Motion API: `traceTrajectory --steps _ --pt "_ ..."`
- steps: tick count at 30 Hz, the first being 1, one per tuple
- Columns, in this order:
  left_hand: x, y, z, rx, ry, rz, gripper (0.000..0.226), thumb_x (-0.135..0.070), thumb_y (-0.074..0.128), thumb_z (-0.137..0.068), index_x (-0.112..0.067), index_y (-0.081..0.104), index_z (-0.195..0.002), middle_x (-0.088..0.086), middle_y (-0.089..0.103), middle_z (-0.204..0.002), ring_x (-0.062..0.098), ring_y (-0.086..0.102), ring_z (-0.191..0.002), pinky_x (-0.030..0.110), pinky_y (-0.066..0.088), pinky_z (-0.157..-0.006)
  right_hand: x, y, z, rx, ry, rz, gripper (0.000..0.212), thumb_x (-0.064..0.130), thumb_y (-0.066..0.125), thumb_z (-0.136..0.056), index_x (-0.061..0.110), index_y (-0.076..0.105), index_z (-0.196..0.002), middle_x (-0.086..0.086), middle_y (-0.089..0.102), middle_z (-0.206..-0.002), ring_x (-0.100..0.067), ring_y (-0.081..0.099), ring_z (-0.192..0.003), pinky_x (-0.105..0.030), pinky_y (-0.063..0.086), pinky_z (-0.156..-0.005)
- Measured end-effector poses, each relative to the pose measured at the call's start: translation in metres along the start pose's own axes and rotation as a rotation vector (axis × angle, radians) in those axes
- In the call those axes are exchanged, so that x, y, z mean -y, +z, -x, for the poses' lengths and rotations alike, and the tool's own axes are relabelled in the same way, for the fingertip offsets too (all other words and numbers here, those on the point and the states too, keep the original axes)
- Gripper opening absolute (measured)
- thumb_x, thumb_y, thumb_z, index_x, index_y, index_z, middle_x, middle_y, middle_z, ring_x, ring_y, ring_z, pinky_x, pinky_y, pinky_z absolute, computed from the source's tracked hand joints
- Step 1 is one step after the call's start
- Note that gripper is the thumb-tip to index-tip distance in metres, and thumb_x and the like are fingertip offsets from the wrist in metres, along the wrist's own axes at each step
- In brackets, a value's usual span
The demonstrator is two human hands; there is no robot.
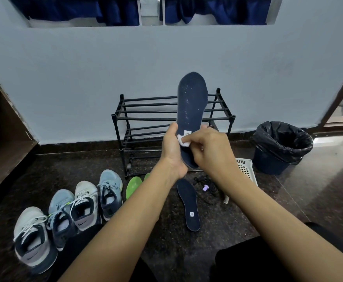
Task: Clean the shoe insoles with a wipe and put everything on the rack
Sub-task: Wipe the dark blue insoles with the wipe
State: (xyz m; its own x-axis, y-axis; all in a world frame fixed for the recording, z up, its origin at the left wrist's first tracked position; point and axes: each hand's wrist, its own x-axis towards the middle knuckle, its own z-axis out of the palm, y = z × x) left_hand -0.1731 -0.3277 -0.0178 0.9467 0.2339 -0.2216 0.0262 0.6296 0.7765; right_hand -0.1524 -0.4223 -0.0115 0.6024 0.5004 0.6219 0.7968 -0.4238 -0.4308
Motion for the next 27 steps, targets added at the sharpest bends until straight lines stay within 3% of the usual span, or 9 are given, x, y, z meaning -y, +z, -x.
traceTrajectory --steps 2,5,12,14,16,19,24,27 --pt "-0.008 -0.005 -0.003 -0.018 0.037 0.004 0.057 -0.046 0.026 -0.103 -0.010 0.070 -0.098 0.007 0.072 -0.088 0.020 0.071 -0.074 0.027 0.058 -0.064 0.004 0.000 0.005 0.047 0.002 -0.048 0.028 0.016 0.050 -0.076 0.016 0.077 -0.084 -0.009 0.072 -0.084 -0.031 0.066 -0.081 -0.040 0.053 -0.075" --pt "-0.016 -0.010 -0.005 -0.038 0.090 0.038 0.056 -0.045 0.027 -0.103 -0.008 0.069 -0.104 0.011 0.072 -0.095 0.026 0.071 -0.082 0.034 0.058 -0.075 0.005 -0.002 0.011 0.133 0.024 -0.087 0.026 0.001 0.061 -0.076 0.017 0.076 -0.090 -0.009 0.072 -0.090 -0.029 0.065 -0.083 -0.033 0.051 -0.079" --pt "-0.017 -0.014 -0.007 -0.047 0.105 0.094 0.058 -0.048 0.026 -0.103 -0.008 0.068 -0.108 0.012 0.071 -0.098 0.028 0.072 -0.084 0.036 0.055 -0.077 -0.001 -0.009 0.009 0.264 0.003 -0.078 0.030 -0.002 0.061 -0.078 0.020 0.076 -0.092 -0.008 0.073 -0.087 -0.029 0.067 -0.082 -0.029 0.050 -0.077" --pt "-0.015 -0.012 -0.007 -0.058 0.107 0.091 0.058 -0.048 0.027 -0.103 -0.007 0.067 -0.112 0.013 0.071 -0.101 0.028 0.072 -0.086 0.036 0.055 -0.077 -0.005 -0.011 0.009 0.270 0.004 -0.090 0.030 -0.002 0.062 -0.078 0.020 0.076 -0.092 -0.005 0.074 -0.086 -0.024 0.067 -0.080 -0.021 0.047 -0.075" --pt "-0.014 -0.010 -0.008 -0.073 0.118 0.088 0.060 -0.049 0.026 -0.103 -0.007 0.066 -0.115 0.013 0.071 -0.102 0.028 0.072 -0.088 0.036 0.056 -0.076 -0.007 -0.010 0.010 0.235 0.023 -0.127 0.028 0.000 0.064 -0.078 0.021 0.076 -0.091 -0.002 0.074 -0.086 -0.018 0.067 -0.079 -0.015 0.046 -0.073" --pt "-0.011 -0.006 -0.008 -0.082 0.133 0.083 0.063 -0.051 0.024 -0.103 -0.006 0.065 -0.116 0.012 0.071 -0.101 0.025 0.071 -0.090 0.034 0.057 -0.077 -0.005 -0.003 0.013 0.111 0.039 -0.180 0.025 0.003 0.067 -0.077 0.022 0.077 -0.089 0.001 0.074 -0.085 -0.015 0.067 -0.077 -0.024 0.049 -0.074" --pt "0.000 0.005 -0.002 -0.029 0.074 0.003 0.066 -0.055 0.026 -0.102 -0.010 0.072 -0.094 0.005 0.073 -0.090 0.018 0.071 -0.080 0.029 0.057 -0.074 -0.003 -0.001 0.008 -0.115 -0.047 -0.118 0.025 -0.003 0.064 -0.071 0.016 0.076 -0.084 -0.003 0.073 -0.082 -0.024 0.067 -0.076 -0.033 0.052 -0.069" --pt "0.009 0.012 0.002 -0.005 0.017 0.011 0.059 -0.055 0.027 -0.101 -0.015 0.070 -0.095 0.001 0.073 -0.086 0.017 0.068 -0.080 0.029 0.053 -0.073 -0.008 -0.002 0.004 -0.182 -0.030 -0.035 0.021 0.004 0.060 -0.074 0.014 0.076 -0.083 -0.004 0.072 -0.080 -0.024 0.065 -0.075 -0.032 0.051 -0.069"
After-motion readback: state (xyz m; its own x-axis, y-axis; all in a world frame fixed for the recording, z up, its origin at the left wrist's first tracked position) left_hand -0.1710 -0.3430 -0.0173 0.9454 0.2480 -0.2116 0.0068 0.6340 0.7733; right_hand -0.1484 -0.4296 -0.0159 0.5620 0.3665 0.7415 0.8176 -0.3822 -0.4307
